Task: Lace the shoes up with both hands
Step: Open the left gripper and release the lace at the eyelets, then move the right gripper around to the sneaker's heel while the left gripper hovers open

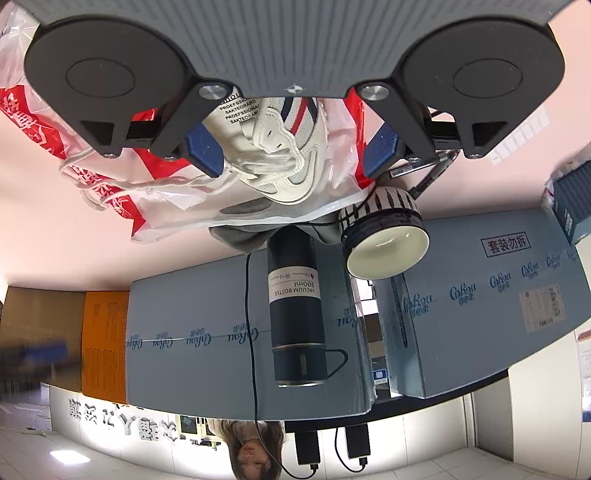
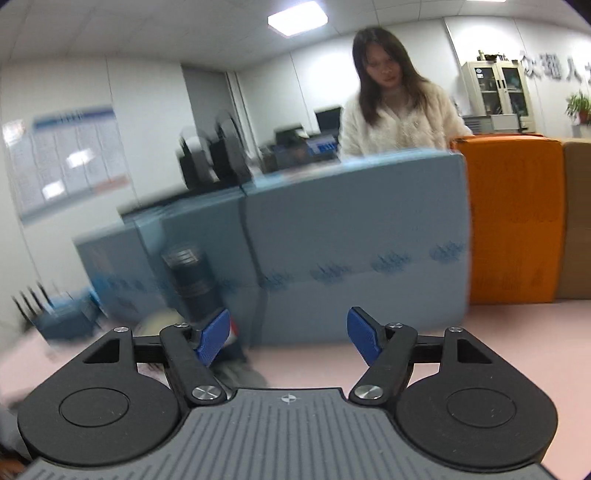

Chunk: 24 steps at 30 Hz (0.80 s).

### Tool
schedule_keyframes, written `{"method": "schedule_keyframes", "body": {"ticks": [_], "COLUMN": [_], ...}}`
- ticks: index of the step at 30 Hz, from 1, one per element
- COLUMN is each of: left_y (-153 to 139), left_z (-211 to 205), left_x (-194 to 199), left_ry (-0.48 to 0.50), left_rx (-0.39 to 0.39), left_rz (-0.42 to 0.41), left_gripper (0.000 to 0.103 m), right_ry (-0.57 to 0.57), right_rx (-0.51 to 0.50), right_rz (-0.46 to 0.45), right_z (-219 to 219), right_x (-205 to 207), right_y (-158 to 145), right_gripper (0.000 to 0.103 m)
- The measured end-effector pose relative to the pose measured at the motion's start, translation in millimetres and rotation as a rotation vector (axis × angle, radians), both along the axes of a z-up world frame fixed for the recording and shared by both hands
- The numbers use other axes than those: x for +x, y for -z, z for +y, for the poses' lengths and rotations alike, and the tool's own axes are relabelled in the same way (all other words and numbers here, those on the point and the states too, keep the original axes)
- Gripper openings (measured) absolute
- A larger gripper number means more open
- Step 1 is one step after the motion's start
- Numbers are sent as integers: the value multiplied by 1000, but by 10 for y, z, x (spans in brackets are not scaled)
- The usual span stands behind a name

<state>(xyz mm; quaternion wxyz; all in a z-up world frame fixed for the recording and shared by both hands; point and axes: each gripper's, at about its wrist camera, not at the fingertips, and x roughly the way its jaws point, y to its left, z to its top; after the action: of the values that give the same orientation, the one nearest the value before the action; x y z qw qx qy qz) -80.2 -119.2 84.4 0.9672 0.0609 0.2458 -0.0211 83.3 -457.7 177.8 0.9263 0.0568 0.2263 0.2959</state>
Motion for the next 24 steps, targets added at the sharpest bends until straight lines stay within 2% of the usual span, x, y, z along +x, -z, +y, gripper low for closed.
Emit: {"method": "schedule_keyframes", "body": {"ticks": [3, 6, 9, 11, 13, 15, 17, 18, 19, 24], "left_y": [2, 20, 33, 44, 55, 66, 80, 87, 94, 121], "left_z": [14, 27, 37, 43, 48, 54, 58, 60, 63, 54], "left_x": [12, 77, 122, 135, 148, 161, 168, 170, 173, 183], "left_ry": [-11, -28, -37, -42, -46, -50, -54, -55, -55, -52], "left_rx": [-2, -7, -4, -2, 1, 3, 4, 3, 1, -1], "left_rz": [-7, 1, 8, 13, 17, 22, 28, 30, 33, 44], "left_gripper": [81, 81, 81, 81, 81, 82, 82, 82, 82, 82], "right_ry": [27, 119, 169, 168, 153, 127, 112, 109, 109, 110], "right_rx": [-55, -109, -155, -190, -228, -264, -275, -246, -193, 26], "right_rz": [118, 236, 272, 272, 285, 293, 284, 294, 315, 359], "right_z": [15, 47, 107, 161, 214, 265, 272, 240, 186, -52], "right_x": [43, 63, 43, 17, 21, 26, 24, 27, 34, 13], "right_y": [436, 887, 1176, 1309, 1423, 1488, 1508, 1503, 1491, 1323], "right_gripper": [67, 62, 56, 48, 26, 17, 15, 9, 7, 3]}}
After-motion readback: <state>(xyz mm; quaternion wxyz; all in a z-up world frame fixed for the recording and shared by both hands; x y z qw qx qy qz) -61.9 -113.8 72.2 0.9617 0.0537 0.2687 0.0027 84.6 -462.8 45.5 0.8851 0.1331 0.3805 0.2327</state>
